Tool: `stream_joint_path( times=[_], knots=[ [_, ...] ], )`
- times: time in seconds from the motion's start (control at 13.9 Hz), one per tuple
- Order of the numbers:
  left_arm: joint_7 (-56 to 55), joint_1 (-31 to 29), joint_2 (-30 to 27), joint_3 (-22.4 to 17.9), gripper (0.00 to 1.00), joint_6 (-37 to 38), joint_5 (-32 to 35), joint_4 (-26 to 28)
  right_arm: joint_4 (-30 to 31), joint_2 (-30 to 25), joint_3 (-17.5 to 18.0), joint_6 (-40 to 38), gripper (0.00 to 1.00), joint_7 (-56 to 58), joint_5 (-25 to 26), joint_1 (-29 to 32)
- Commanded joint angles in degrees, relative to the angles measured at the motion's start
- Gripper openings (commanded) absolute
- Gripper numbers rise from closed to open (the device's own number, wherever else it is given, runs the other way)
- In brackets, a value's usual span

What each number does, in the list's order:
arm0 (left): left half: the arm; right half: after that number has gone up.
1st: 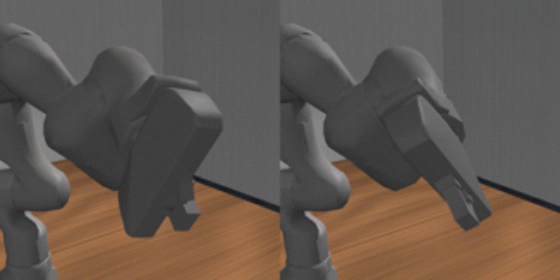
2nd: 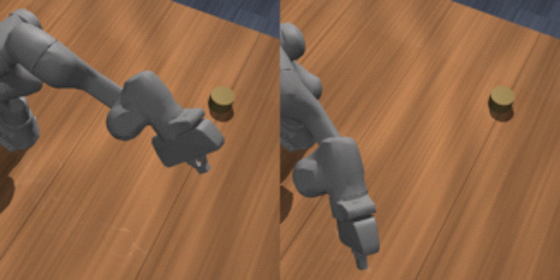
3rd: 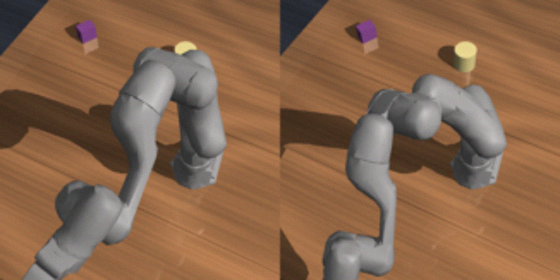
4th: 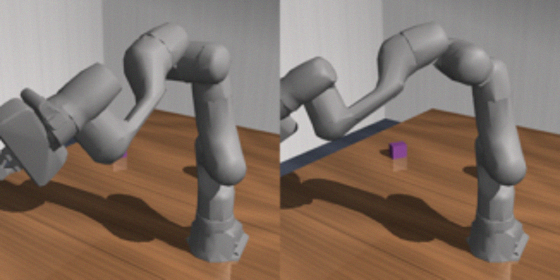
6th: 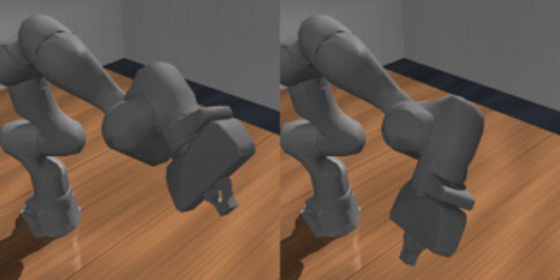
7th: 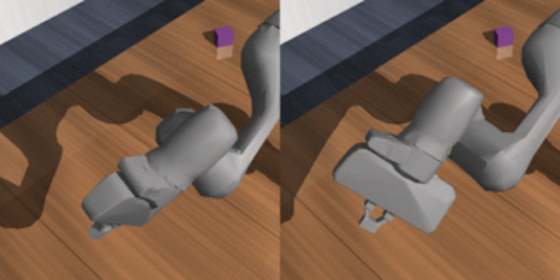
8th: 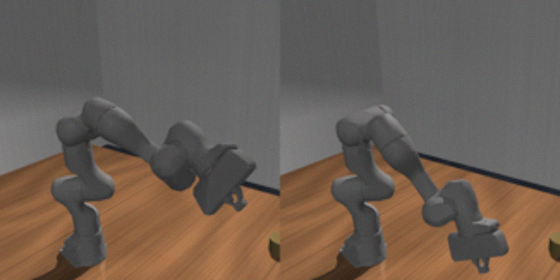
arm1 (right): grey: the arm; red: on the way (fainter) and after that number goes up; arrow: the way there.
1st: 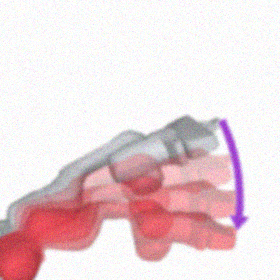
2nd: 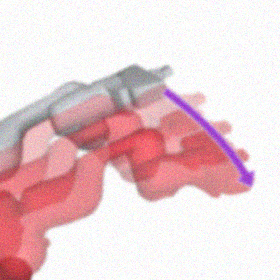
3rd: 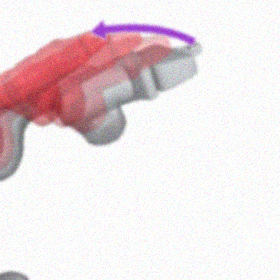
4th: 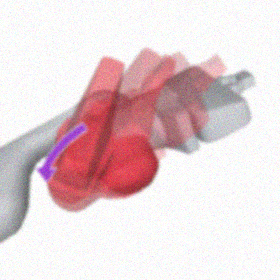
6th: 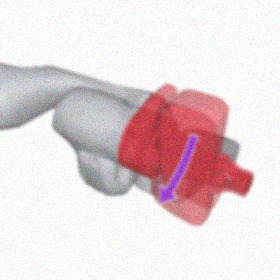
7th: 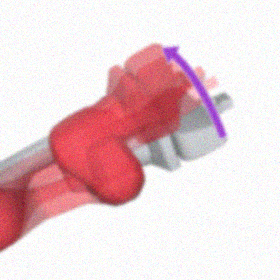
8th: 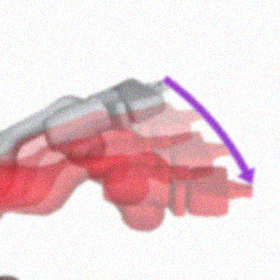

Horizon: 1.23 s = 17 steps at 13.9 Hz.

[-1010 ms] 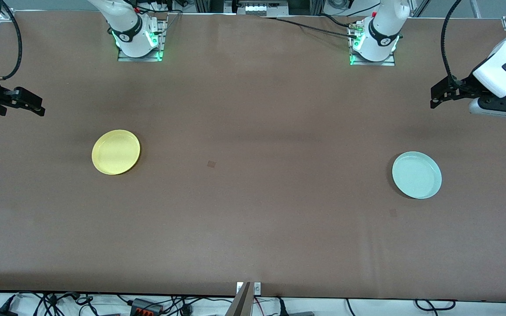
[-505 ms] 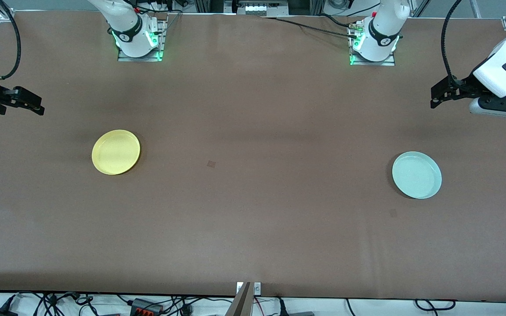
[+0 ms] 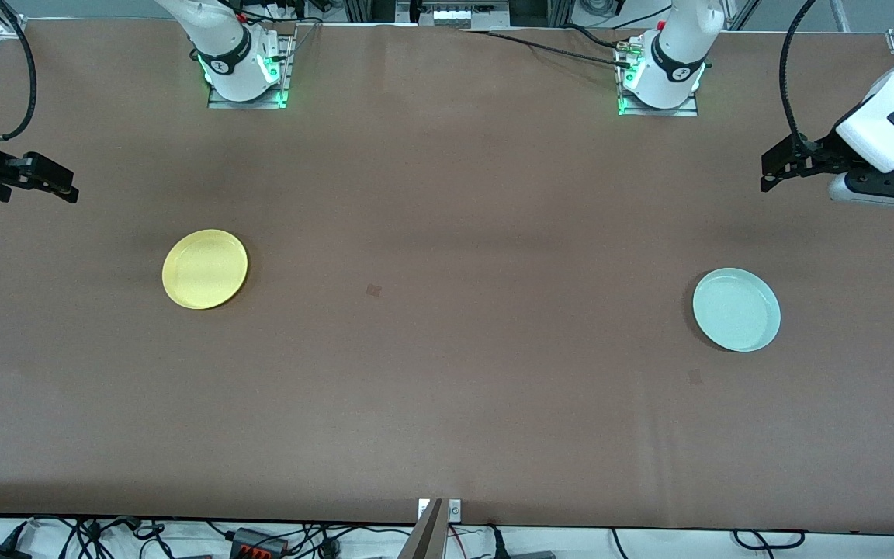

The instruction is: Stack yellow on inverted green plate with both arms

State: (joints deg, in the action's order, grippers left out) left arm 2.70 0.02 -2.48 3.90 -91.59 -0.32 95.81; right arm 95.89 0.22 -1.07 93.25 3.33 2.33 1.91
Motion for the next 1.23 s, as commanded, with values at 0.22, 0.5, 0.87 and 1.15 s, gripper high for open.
stream_joint_path(
  times=[0.22, 0.5, 0.87, 1.15],
  knots=[
    [-0.1, -0.2, 2.0, 0.0, 1.0, 2.5, 0.0, -3.9, 0.5, -1.0, 0.1, -1.8, 1.0, 0.5, -0.8, 1.3],
    [-0.1, -0.5, 2.2, -0.1, 1.0, 3.2, 0.0, -4.2, 0.5, -1.1, 0.1, -1.8, 1.0, 0.6, -0.9, 1.3],
    [0.0, -1.4, 7.3, -0.1, 1.0, 3.1, -0.6, -6.8, 0.4, -1.2, 0.2, -1.8, 1.0, 0.6, -0.8, 1.2],
    [0.5, -4.4, 15.0, -0.2, 1.0, 3.0, -0.2, -12.8, 0.4, -1.1, 0.5, -1.9, 1.0, 0.3, -0.7, 0.9]
  ],
)
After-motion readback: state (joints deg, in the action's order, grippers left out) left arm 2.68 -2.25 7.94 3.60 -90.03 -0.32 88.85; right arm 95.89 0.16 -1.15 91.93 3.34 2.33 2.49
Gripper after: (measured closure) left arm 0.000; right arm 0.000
